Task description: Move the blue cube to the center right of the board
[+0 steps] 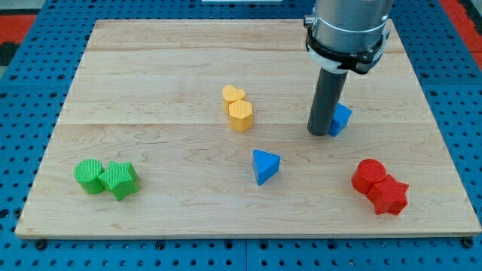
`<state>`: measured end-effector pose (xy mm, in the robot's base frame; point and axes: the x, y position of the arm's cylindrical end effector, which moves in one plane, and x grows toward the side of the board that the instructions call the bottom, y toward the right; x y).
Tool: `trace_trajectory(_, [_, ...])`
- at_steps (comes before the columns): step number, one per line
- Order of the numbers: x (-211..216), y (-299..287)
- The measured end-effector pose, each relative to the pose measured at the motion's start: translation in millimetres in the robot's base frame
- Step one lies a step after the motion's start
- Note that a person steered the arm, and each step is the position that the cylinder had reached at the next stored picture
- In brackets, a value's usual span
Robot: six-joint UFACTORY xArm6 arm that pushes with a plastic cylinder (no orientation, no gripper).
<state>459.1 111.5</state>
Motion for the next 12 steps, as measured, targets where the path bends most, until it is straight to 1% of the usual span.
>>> trace_trajectory(2, [-7, 29])
trace_trajectory(6, [-8, 29])
trace_trajectory(7, [-16, 41])
trace_trajectory(8, [-33, 46])
trace_trajectory(10, [-33, 45])
trace_trajectory(12, [4, -47])
